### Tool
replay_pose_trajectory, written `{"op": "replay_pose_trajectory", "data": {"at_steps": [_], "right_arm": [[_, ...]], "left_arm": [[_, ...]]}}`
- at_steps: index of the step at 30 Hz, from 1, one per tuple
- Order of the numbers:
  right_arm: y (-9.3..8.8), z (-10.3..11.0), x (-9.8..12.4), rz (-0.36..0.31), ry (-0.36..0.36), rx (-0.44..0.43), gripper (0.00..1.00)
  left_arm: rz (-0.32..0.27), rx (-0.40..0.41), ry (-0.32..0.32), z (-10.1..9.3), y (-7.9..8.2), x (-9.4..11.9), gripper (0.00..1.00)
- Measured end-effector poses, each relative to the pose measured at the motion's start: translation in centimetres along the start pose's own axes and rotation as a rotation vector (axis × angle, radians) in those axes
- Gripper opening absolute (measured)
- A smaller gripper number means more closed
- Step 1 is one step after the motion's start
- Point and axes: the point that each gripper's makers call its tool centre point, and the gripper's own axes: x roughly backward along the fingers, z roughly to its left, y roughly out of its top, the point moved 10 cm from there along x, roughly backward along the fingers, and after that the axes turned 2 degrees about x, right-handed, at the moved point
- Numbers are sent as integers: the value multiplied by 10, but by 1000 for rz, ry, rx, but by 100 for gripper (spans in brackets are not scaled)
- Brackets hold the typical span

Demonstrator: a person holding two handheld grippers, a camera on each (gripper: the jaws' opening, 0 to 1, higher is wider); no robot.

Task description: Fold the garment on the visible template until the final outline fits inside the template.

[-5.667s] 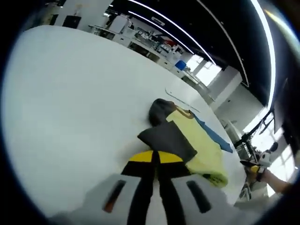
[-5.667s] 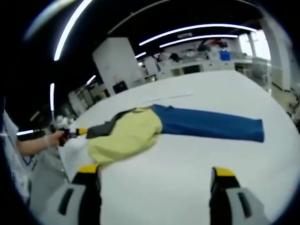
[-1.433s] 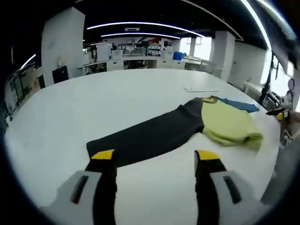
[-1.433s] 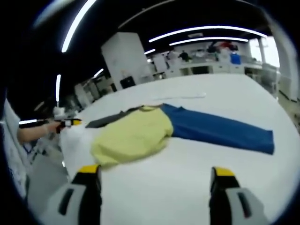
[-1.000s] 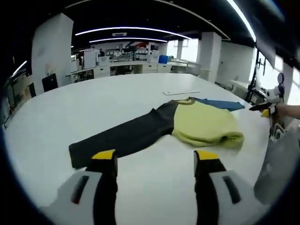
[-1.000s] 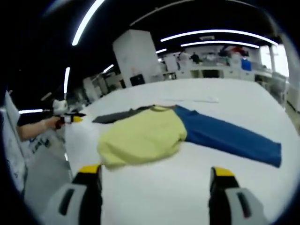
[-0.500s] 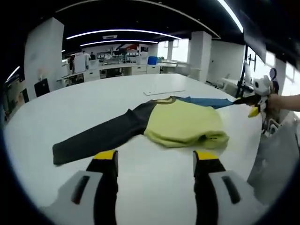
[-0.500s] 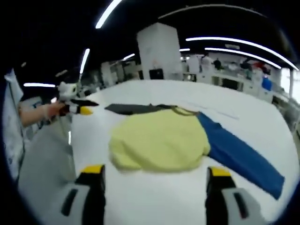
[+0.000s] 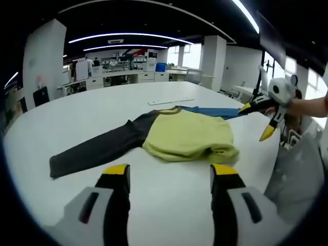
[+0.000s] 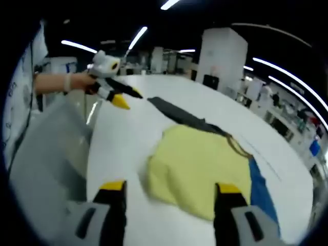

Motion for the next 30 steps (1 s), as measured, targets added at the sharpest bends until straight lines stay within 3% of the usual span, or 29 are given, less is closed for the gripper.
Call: {"op": "replay_pose_trajectory", "data": {"at_steps": [9, 23, 26, 30], "right_arm": [[14, 14, -28, 14, 18, 137, 37], [21, 17, -66, 59, -32, 361, 24], [17, 17, -72, 84, -19, 359, 26], [15, 16, -75, 105, -29, 369, 14]], "left_arm": [[1, 17, -15, -7, -4, -1, 58], [8, 26, -49, -18, -6, -6, 56], [11, 33, -51, -21, -7, -6, 56], [11, 42, -55, -21, -9, -6, 56]]}}
